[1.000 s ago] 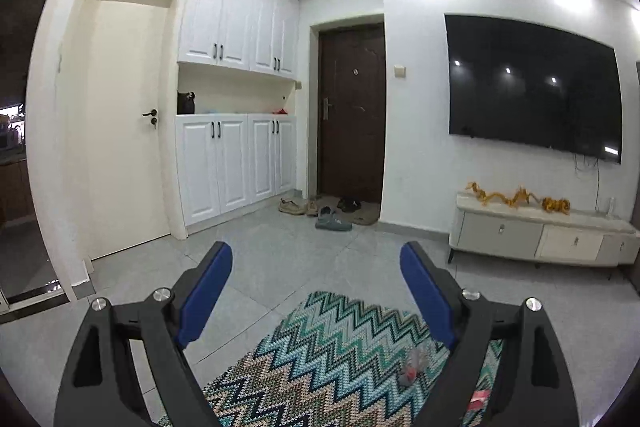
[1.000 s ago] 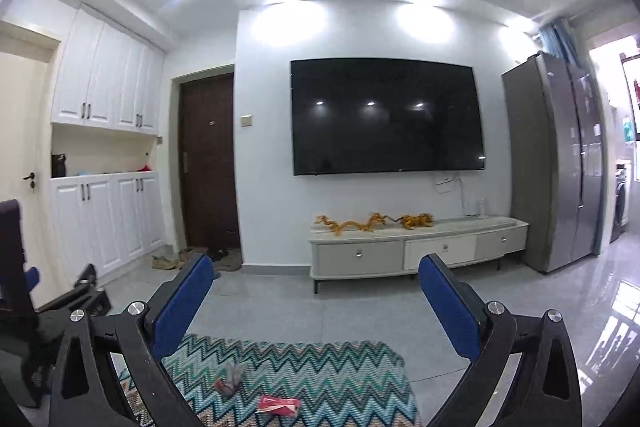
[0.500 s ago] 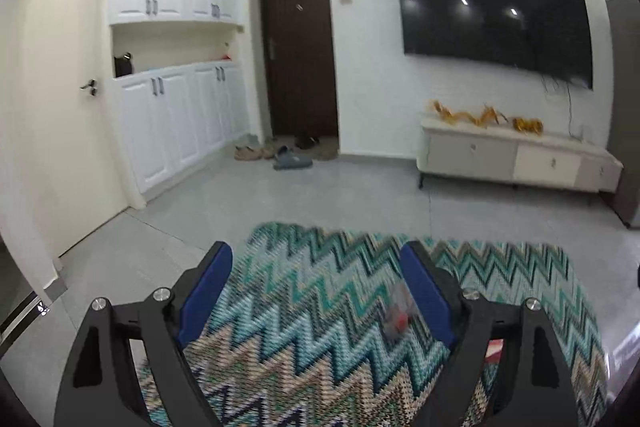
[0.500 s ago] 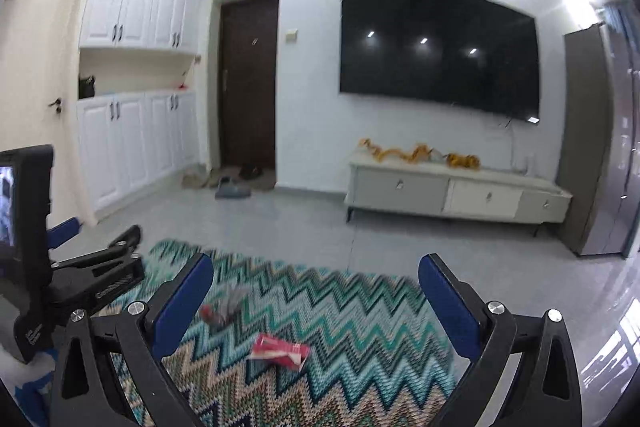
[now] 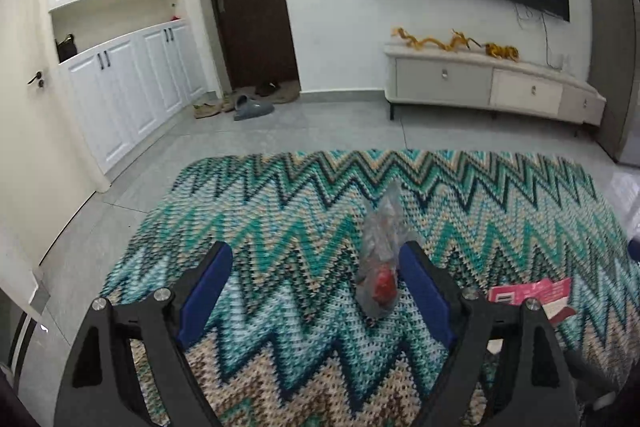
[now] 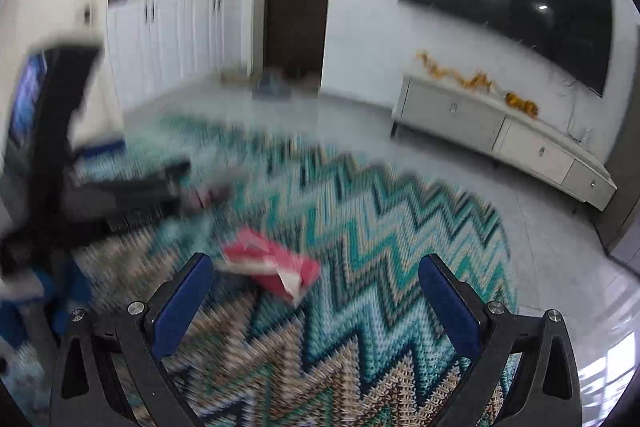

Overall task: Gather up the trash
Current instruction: 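Grasp red-white paper with the right tool while the left grasps clear plastic bag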

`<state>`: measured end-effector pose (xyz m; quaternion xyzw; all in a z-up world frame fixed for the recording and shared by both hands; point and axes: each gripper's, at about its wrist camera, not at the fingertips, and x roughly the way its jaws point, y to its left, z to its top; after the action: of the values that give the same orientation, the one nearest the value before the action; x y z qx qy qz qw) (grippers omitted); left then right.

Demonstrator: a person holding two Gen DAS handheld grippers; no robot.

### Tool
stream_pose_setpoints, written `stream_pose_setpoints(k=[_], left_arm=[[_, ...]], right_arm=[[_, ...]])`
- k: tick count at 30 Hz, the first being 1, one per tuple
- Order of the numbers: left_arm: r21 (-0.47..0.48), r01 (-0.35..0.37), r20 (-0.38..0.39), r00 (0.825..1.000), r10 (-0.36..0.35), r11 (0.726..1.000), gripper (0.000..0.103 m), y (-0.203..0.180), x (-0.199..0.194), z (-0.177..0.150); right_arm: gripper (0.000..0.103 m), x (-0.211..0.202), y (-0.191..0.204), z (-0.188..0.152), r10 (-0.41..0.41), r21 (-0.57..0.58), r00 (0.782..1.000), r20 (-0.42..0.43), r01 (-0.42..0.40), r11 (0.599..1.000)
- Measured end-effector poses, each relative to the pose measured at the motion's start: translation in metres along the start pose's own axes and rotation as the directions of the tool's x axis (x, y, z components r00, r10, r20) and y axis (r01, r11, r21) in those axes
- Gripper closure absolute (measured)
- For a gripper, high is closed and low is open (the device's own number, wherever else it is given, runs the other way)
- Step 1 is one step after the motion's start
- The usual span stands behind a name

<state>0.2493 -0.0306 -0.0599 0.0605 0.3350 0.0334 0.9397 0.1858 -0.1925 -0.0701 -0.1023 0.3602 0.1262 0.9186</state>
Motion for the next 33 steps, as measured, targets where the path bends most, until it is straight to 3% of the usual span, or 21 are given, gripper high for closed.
stream_pose_setpoints(k=[2, 4, 14, 16, 23, 29, 33], left_arm=[[-0.016, 0.023, -0.027, 0.999, -0.023, 1.0, 0.018, 0.001, 0.01, -0.003], [-0.038, 0.049, -0.042, 0.998, -0.051, 0.998, 0.019, 0.006, 0.016, -0.004], [-0.1, 0.091, -0.088, 0.991, -0.1, 0.991, 0.034, 0.013, 0.031, -0.005], [-0.104, 0.1, -0.093, 0.99, -0.11, 0.989, 0.044, 0.015, 0.032, -0.006], [-0.121, 0.149, -0.094, 0.982, -0.161, 0.981, 0.059, 0.021, 0.036, -0.009], [-0.118, 0.174, -0.106, 0.977, -0.186, 0.978, 0.065, 0.021, 0.043, -0.008], [-0.123, 0.18, -0.103, 0.976, -0.193, 0.976, 0.067, 0.02, 0.043, -0.008]], right_arm=[[0.0, 0.023, 0.007, -0.01, -0.01, -0.074, 0.995, -0.101, 0.002, 0.997], [0.001, 0.034, 0.009, -0.022, 0.006, -0.079, 0.991, -0.131, -0.016, 0.997], [0.001, 0.029, 0.002, -0.016, 0.118, -0.057, 0.986, -0.116, -0.125, 0.991], [0.001, 0.031, 0.001, -0.012, 0.131, -0.051, 0.985, -0.116, -0.137, 0.989], [0.004, 0.045, -0.007, 0.008, 0.172, -0.033, 0.979, -0.108, -0.176, 0.984], [0.015, 0.057, -0.001, 0.014, 0.186, -0.092, 0.974, -0.132, -0.199, 0.976], [0.037, 0.061, 0.001, 0.014, 0.218, -0.089, 0.967, -0.132, -0.23, 0.969]])
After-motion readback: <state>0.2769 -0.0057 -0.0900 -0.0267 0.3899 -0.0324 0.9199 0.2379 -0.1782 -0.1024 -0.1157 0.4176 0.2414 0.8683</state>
